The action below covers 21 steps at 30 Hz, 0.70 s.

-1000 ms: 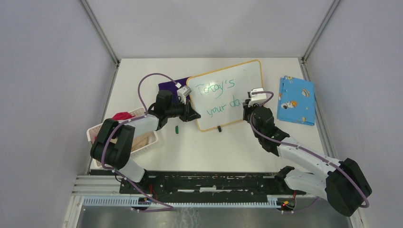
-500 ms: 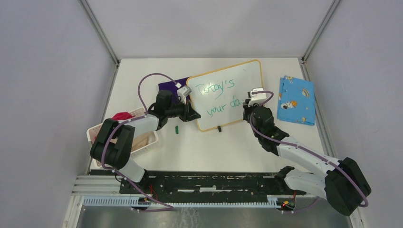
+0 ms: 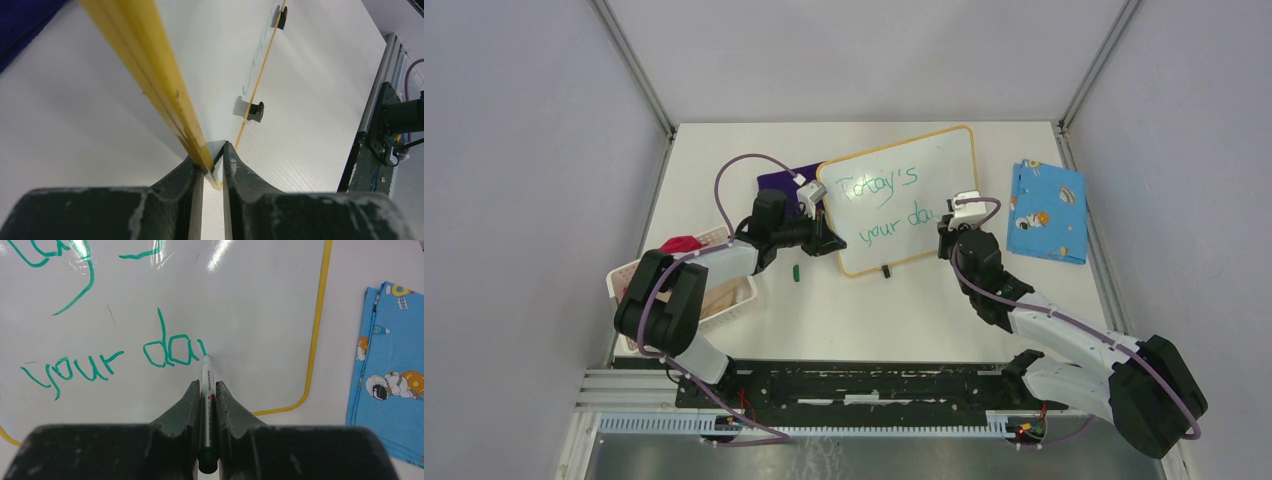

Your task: Write a sentence on the whiteboard

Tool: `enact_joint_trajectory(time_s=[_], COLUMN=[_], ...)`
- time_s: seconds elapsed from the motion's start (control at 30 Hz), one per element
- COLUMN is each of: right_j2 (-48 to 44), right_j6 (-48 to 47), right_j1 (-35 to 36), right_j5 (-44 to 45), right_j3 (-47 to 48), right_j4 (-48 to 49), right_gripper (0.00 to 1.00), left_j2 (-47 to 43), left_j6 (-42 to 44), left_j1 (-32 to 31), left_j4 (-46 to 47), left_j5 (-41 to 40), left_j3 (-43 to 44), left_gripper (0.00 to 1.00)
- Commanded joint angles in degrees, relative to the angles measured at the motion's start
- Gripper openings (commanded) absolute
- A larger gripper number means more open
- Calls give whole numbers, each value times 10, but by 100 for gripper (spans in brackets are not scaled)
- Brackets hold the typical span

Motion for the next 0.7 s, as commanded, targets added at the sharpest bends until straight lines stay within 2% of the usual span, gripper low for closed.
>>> enact_joint_trajectory(time_s=[0.0,0.67], right_j2=[-10,-16], right_j6=[6,-7], right_j1=[-5,-13], right_j5=[13,25], right_j3=[-9,48], right_j4=[17,13], right_gripper=[0,0], left_j2=[5,7], left_j6=[68,70], left_j1=[-13,-13], left_j4=[-40,-42], left_j5=[-51,-53], left_j3=[1,1], left_gripper=[2,2])
